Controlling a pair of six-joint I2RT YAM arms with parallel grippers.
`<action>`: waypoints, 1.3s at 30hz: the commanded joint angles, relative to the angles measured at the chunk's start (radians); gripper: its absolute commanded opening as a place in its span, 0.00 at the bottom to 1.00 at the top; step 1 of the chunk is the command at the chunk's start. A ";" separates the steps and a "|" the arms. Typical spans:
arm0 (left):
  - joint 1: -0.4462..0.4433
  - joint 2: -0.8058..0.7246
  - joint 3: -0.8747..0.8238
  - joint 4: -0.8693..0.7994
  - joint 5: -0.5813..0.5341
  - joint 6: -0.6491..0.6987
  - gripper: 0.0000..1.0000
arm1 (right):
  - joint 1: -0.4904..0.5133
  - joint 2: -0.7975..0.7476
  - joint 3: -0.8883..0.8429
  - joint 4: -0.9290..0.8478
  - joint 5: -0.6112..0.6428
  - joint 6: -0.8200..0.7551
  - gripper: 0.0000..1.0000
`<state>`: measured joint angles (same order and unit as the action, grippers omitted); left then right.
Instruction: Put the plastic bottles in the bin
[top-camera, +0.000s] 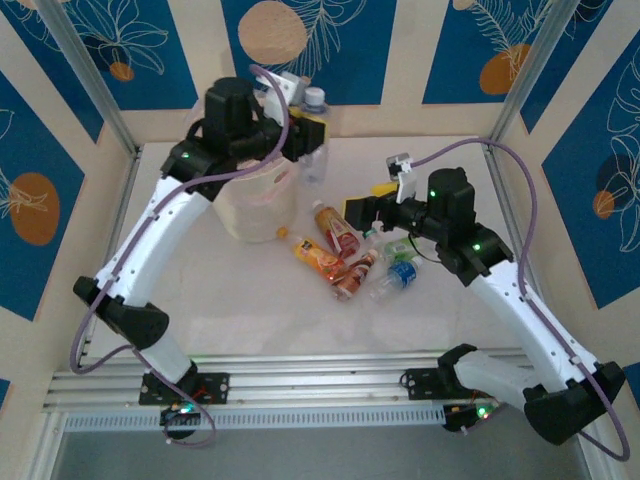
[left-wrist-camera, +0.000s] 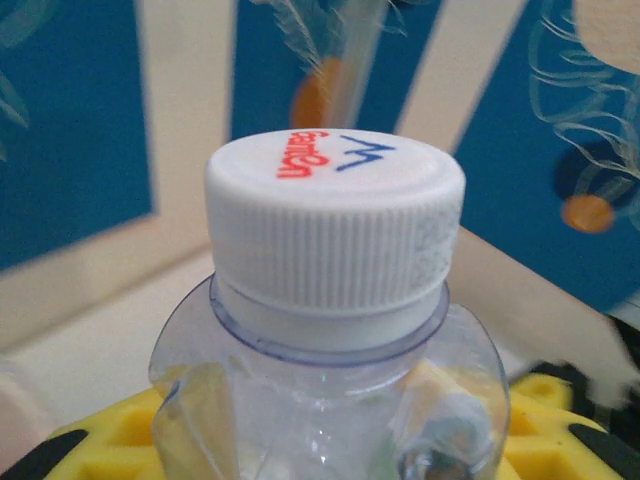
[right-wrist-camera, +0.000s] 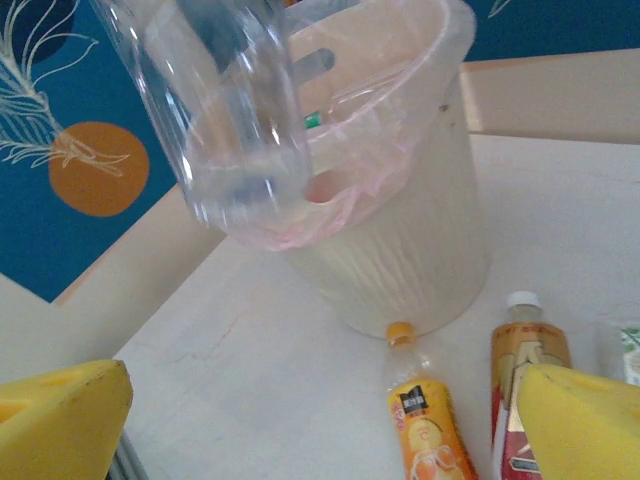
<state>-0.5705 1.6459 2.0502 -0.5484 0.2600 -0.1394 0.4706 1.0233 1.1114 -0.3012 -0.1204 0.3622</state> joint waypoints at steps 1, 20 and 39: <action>0.040 -0.029 0.077 -0.019 -0.194 0.124 0.34 | 0.005 -0.025 0.035 -0.095 0.127 0.018 0.99; 0.270 0.201 0.243 -0.222 -0.451 0.246 0.35 | -0.003 0.023 0.101 -0.405 0.466 0.160 0.99; 0.272 0.381 0.241 -0.266 -0.567 0.582 0.43 | -0.022 0.006 0.089 -0.458 0.509 0.167 0.99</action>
<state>-0.3077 2.0006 2.2673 -0.7940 -0.2710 0.3733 0.4564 1.0451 1.1786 -0.7303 0.3542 0.5144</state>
